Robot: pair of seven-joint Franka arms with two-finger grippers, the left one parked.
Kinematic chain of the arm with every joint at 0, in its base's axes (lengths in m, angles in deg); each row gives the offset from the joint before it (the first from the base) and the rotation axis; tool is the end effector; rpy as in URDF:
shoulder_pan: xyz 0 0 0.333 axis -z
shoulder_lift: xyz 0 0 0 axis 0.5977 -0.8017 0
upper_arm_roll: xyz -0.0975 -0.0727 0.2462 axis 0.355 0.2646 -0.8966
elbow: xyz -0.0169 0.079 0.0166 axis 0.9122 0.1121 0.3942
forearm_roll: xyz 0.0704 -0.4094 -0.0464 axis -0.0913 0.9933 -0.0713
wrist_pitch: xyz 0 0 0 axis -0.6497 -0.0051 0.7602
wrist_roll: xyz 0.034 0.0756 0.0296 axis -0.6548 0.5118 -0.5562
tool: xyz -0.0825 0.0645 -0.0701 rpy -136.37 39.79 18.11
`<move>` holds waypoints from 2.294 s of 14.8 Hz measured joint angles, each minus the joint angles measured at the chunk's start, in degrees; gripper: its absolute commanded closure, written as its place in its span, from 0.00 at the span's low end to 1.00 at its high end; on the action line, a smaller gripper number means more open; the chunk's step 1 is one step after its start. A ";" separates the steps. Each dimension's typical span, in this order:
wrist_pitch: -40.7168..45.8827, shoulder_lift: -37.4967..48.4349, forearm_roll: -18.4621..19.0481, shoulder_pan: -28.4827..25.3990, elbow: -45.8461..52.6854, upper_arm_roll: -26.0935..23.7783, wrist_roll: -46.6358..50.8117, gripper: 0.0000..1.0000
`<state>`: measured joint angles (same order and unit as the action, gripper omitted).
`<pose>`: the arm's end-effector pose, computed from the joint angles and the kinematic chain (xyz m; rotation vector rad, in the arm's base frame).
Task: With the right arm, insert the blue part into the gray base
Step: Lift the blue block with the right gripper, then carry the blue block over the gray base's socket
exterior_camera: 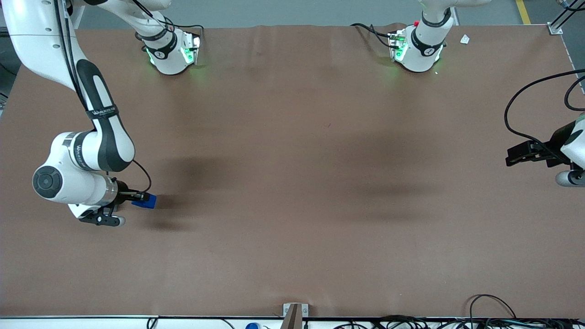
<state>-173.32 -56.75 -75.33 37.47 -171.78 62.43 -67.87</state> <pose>0.6476 -0.0007 0.1941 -3.0943 0.2174 0.2365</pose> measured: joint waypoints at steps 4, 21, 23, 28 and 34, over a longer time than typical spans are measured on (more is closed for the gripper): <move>1.99 0.98 0.00 0.00 0.94 0.11 0.06 0.89; 7.50 7.28 0.13 10.28 0.99 1.14 -16.21 0.89; 7.37 7.47 0.13 11.52 0.99 1.15 -17.27 0.89; 6.05 7.47 1.00 12.26 0.92 1.14 -18.95 0.90; 4.83 7.27 2.17 12.37 0.63 1.14 -20.41 0.90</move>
<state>-168.49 -49.47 -73.15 49.84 -171.15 63.57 -88.28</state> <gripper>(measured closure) 0.493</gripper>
